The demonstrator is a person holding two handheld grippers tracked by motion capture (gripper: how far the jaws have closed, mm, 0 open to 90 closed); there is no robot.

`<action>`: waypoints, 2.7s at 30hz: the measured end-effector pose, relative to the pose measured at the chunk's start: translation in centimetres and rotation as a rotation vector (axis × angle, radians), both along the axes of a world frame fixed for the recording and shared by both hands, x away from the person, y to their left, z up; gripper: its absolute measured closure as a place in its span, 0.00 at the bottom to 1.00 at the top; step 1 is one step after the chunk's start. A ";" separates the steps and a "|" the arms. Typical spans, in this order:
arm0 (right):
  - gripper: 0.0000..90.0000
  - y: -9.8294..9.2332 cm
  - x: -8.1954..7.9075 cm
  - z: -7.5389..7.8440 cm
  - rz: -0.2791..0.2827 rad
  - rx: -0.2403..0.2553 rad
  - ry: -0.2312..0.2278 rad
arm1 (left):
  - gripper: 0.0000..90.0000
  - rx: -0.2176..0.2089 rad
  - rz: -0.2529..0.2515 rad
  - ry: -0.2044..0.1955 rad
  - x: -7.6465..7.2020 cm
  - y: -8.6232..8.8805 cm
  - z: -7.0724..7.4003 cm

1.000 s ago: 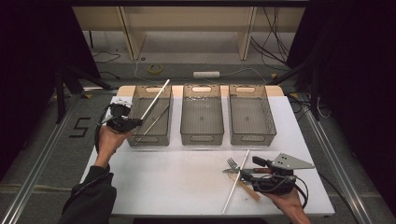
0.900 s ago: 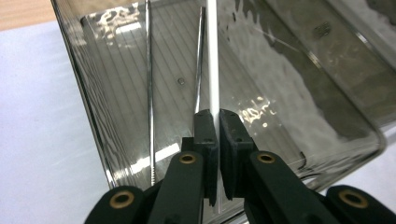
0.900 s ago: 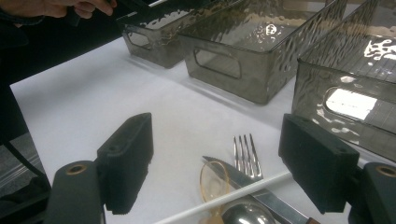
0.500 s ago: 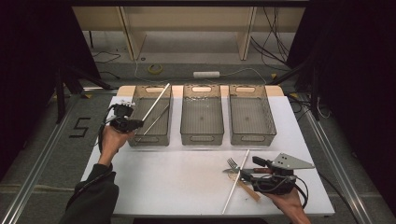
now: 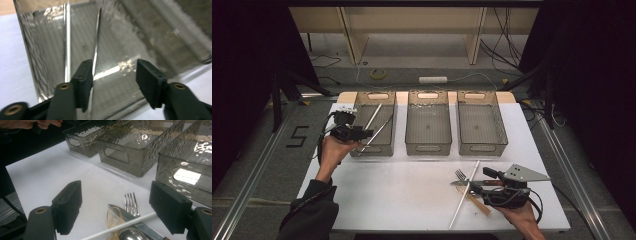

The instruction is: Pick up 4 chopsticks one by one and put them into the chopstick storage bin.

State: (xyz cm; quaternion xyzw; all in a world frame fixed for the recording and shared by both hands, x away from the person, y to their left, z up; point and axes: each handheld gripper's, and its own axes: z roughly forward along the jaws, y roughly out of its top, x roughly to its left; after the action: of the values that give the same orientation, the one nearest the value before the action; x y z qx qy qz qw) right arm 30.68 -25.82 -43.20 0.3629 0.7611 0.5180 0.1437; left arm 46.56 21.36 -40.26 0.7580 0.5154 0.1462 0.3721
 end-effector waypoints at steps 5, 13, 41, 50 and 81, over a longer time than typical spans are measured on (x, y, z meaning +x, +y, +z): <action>0.30 -0.1 0.0 0.0 -0.015 -0.008 0.010 | 0.42 -0.009 -0.039 -0.040 -3.1 -2.0 0.7; 0.30 -0.2 0.0 0.0 -0.033 -0.011 0.005 | 0.35 -0.027 -0.112 -0.060 -7.1 -5.8 0.0; 0.30 -0.4 -0.1 0.1 -0.037 -0.011 0.003 | 0.29 0.001 -0.288 0.004 -12.2 -13.7 -4.0; 0.30 -0.4 -0.1 0.1 -0.039 -0.010 0.006 | 0.28 -0.019 -0.351 0.031 -13.4 -16.0 -4.8; 0.30 -0.7 0.0 0.0 -0.056 -0.010 0.007 | 0.32 0.058 -0.539 0.067 -15.5 -23.1 -6.9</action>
State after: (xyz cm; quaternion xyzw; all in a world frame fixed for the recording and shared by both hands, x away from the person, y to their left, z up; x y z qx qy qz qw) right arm 30.73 -26.51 -43.17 0.3854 0.7536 0.5087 0.1573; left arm 31.03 -1.75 -47.12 0.8825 0.3026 0.0315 0.3586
